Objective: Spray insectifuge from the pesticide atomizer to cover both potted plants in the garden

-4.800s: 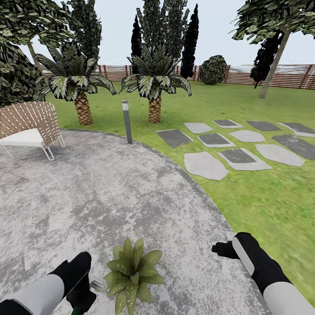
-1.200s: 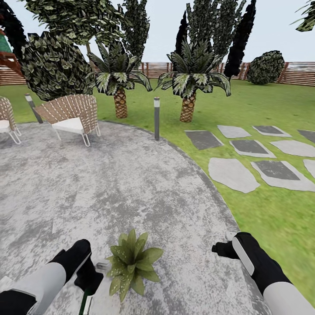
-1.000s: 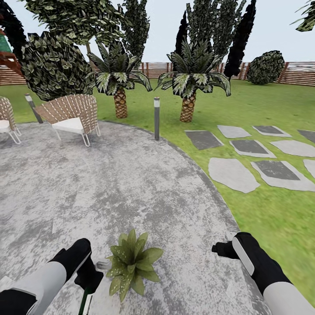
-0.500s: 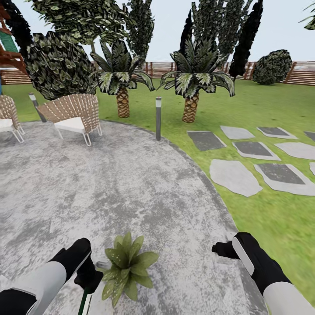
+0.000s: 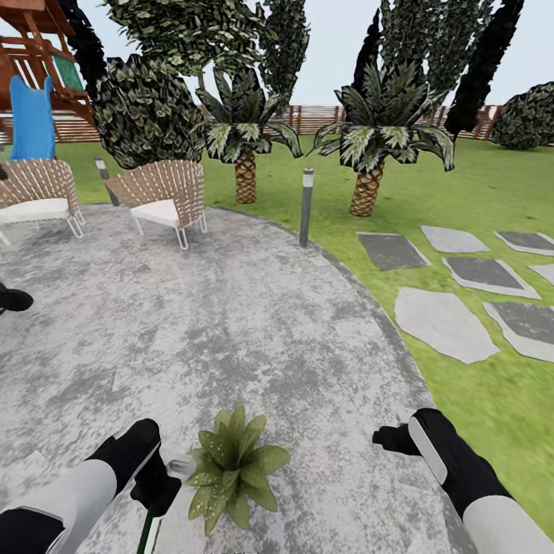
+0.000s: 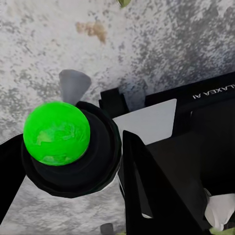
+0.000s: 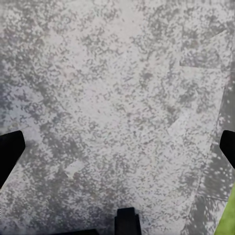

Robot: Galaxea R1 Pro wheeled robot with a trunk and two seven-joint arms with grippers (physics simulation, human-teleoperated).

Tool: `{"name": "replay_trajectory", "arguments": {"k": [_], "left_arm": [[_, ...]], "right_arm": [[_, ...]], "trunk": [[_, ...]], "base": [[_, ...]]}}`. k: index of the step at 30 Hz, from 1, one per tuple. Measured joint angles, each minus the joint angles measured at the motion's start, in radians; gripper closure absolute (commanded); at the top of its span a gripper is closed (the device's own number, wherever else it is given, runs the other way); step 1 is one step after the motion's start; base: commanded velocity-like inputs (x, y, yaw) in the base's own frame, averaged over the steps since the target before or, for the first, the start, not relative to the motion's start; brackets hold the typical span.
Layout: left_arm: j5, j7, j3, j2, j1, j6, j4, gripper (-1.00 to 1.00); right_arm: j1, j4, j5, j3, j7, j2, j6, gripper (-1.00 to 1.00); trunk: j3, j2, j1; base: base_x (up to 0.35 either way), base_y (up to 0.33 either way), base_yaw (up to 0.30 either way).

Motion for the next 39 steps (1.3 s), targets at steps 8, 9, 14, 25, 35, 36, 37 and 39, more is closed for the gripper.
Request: {"name": "replay_trajectory", "arguments": {"k": [8,9,14,25,35,36,37,39], "left_arm": [[0.0,0.0,0.0,0.0,0.001,0.0,0.001,1.0],[0.0,0.0,0.0,0.0,0.001,-0.001,0.001,1.0],[0.0,0.0,0.0,-0.001,0.0,0.0,0.001,1.0],[0.0,0.0,0.0,-0.013,0.001,-0.001,0.001,1.0],[0.0,0.0,0.0,-0.015,0.001,0.001,0.002,1.0],[0.0,0.0,0.0,-0.015,0.002,0.001,0.002,1.0],[0.0,-0.001,0.0,-0.015,0.002,0.001,0.002,1.0],[0.0,-0.001,0.0,-0.015,0.003,0.001,0.002,1.0]], "right_arm": [[0.0,0.0,0.0,0.0,0.0,0.0,0.0,-1.0],[0.0,0.0,0.0,0.0,0.0,0.0,0.0,-1.0],[0.0,-0.001,0.0,0.0,0.0,0.0,0.0,-1.0],[0.0,-0.001,0.001,0.0,0.0,0.0,0.001,-1.0],[0.0,0.0,0.001,0.0,0.0,0.0,0.001,-1.0],[0.0,0.0,0.001,0.0,0.0,0.0,0.0,-1.0],[0.0,0.0,0.001,0.0,0.0,0.0,0.001,-1.0],[0.0,0.0,0.001,0.0,0.001,0.0,0.001,-1.0]], "trunk": [[-0.004,0.0,0.0],[-0.004,0.0,0.0],[-0.004,0.0,0.0],[-0.007,0.0,0.0],[-0.007,0.0,0.0],[-0.007,0.0,0.0],[-0.007,0.0,0.0],[-0.007,0.0,0.0]], "base": [[0.052,-0.041,0.164],[0.055,-0.043,0.003],[0.007,-0.006,0.032],[0.097,-0.186,0.122],[0.007,-0.071,0.002],[-0.007,-0.019,0.0],[-0.043,-0.063,0.0],[-0.105,-0.125,0.0]]}}
